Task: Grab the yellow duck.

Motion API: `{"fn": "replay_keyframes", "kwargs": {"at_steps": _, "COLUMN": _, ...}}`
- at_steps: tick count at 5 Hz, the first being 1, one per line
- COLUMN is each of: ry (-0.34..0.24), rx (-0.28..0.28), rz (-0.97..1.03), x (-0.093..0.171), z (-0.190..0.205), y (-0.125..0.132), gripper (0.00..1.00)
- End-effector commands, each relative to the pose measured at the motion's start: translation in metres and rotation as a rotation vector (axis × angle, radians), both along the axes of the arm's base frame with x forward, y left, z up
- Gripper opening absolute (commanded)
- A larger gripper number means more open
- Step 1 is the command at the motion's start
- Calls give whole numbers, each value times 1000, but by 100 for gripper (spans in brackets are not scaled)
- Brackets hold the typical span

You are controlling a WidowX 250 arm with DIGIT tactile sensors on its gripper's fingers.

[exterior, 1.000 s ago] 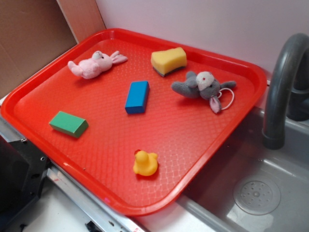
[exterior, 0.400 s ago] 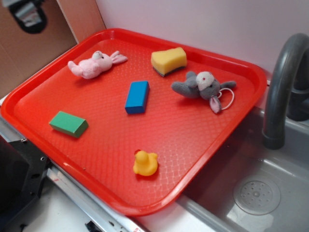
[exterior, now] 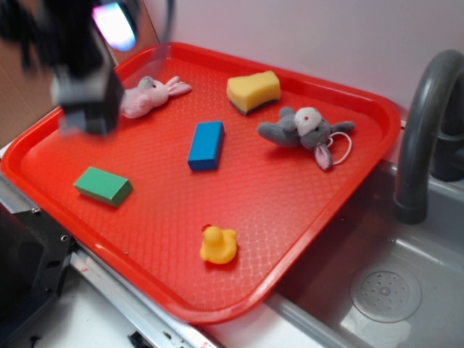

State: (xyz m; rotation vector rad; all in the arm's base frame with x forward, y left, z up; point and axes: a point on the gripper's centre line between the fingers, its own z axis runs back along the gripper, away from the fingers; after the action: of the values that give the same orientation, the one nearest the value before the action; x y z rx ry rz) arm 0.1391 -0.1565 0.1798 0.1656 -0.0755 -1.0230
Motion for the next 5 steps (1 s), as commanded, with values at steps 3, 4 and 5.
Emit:
{"fn": "replay_keyframes", "kwargs": {"at_steps": 3, "ry": 126, "rx": 144, "rz": -327, "x": 9, "z": -104, "y": 12, "gripper": 100}}
{"fn": "replay_keyframes", "kwargs": {"at_steps": 4, "ry": 187, "rx": 126, "rz": -339, "x": 13, "z": -126, "y": 9, "gripper": 100}}
{"fn": "replay_keyframes", "kwargs": {"at_steps": 5, "ry": 241, "rx": 126, "rz": -375, "x": 5, "z": -145, "y": 1, "gripper": 100}}
